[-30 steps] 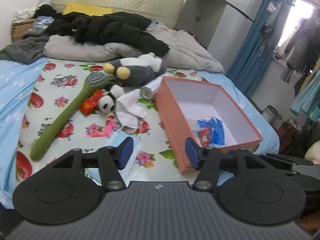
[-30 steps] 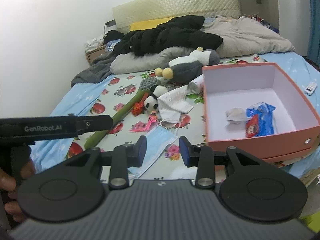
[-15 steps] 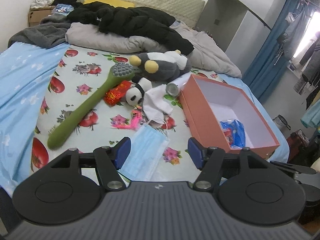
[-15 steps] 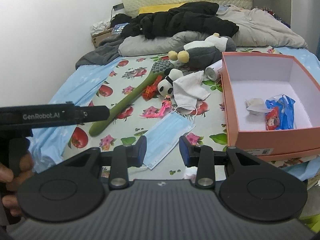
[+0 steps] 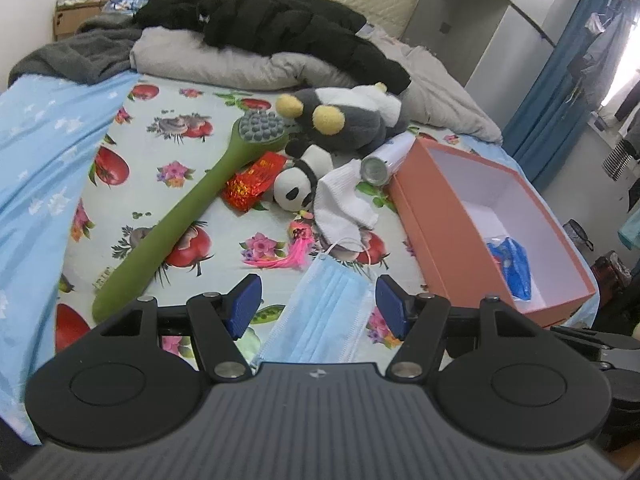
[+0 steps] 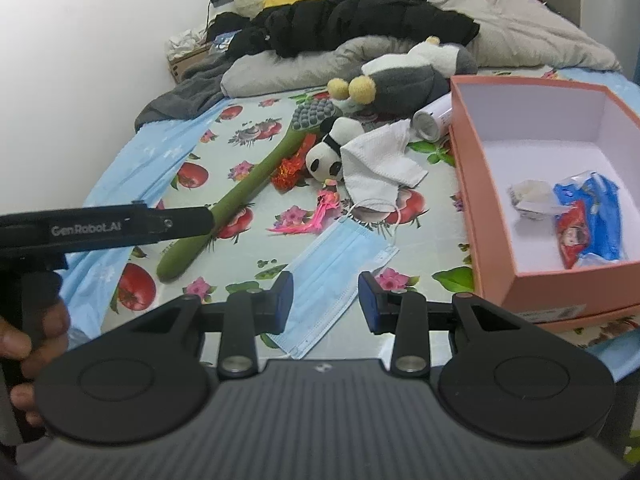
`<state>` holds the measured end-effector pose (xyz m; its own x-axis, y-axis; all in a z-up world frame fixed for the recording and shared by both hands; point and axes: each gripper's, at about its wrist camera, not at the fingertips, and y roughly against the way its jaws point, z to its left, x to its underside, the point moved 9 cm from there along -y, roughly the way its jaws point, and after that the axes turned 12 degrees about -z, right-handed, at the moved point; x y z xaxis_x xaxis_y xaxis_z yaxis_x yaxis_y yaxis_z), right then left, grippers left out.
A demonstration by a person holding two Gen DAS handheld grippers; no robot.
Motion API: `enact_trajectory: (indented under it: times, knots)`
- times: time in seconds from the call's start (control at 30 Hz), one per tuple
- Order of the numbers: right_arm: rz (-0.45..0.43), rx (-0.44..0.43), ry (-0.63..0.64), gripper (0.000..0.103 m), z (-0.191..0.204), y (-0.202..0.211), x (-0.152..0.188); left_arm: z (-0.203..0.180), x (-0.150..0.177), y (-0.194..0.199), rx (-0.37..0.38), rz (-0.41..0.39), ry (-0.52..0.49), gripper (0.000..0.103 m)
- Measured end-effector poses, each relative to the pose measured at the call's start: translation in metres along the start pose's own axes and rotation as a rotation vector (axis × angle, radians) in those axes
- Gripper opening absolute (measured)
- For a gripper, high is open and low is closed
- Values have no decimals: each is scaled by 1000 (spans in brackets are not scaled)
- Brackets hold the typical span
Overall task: Organize soft objects
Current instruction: 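Move the left gripper to the pink toy and close on it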
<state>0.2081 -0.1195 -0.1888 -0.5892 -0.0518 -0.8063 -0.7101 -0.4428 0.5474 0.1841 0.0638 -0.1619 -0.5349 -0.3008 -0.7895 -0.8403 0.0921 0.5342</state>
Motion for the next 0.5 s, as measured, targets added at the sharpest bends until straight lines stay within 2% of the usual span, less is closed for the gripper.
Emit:
enact_trajectory:
  times: [0.5]
  knots:
    - [80, -45, 41, 39, -6, -64, 8, 30, 9, -87, -47, 37, 27, 69]
